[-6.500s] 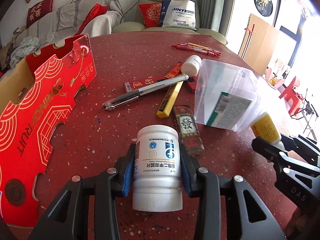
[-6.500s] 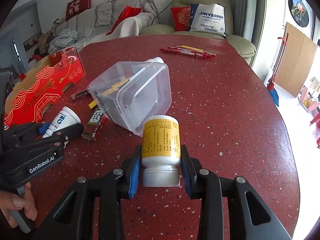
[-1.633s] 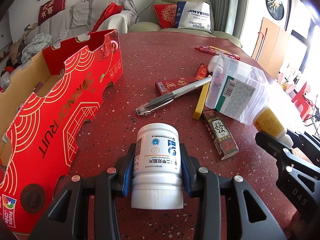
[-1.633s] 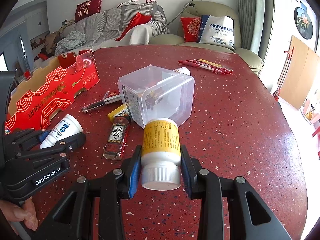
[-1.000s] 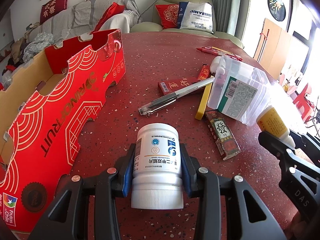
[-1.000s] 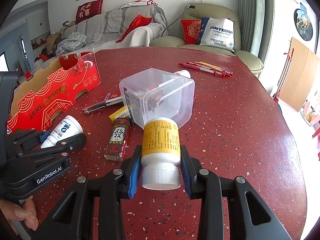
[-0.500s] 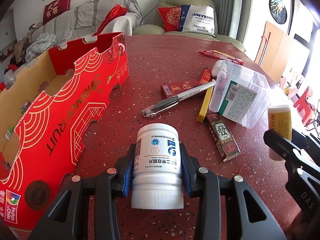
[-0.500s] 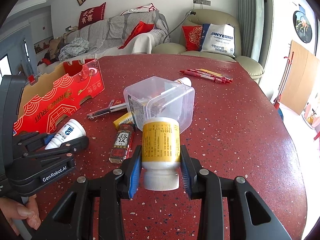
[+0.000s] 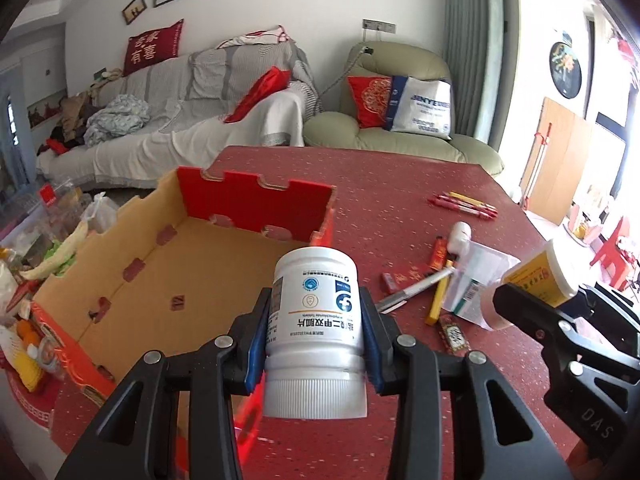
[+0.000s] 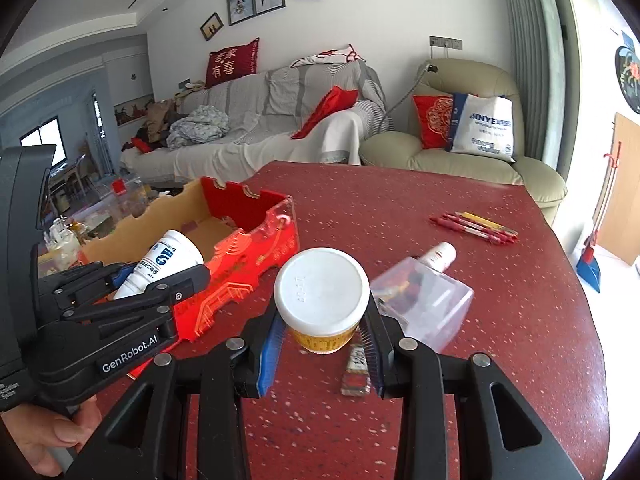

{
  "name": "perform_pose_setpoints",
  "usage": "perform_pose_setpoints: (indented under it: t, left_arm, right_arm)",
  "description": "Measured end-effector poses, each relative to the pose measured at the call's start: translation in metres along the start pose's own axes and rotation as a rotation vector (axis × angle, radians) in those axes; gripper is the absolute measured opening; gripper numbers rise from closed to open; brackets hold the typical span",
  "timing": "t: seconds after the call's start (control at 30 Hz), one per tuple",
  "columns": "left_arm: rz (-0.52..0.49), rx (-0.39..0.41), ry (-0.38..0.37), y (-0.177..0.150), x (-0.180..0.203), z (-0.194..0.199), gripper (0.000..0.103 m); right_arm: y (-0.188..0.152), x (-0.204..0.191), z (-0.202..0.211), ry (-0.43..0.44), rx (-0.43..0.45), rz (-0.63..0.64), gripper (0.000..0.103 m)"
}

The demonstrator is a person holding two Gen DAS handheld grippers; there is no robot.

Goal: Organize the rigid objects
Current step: 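Lower both bottles into the cardboard box and open both grippers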

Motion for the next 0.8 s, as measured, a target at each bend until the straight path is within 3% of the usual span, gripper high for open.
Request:
perform_pose_setpoints:
  t: [0.13, 0.33, 0.53, 0.8]
  left_arm:
    - [0.054, -0.027, 0.094, 0.007, -0.060, -0.016, 0.043]
    - [0.091, -0.078, 0.165, -0.002, -0.118, -0.038, 0.043]
    - [0.107, -0.131, 0.165, -0.014, -0.139, -0.061, 0.043]
    - [0.120, -0.177, 0.143, -0.024, -0.141, -0.081, 0.043]
  right_arm:
    - [0.016, -0.042, -0.035, 0.067, -0.036, 0.058, 0.037]
    - [0.021, -0.092, -0.086, 0.141, -0.094, 0.093, 0.037]
    - [0.021, -0.118, -0.121, 0.156, -0.144, 0.134, 0.037]
    - [0.016, -0.114, -0.144, 0.135, -0.183, 0.138, 0.037]
Point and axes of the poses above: each gripper's, at about its wrist camera, not at the fingertips, and z roughly against the way its jaws point, x to its right, y to its top, the point moved 9 cm from there along -z, roughly the way its jaws point, and after that the axes turned 11 degrees about y, right-handed, at the moved point
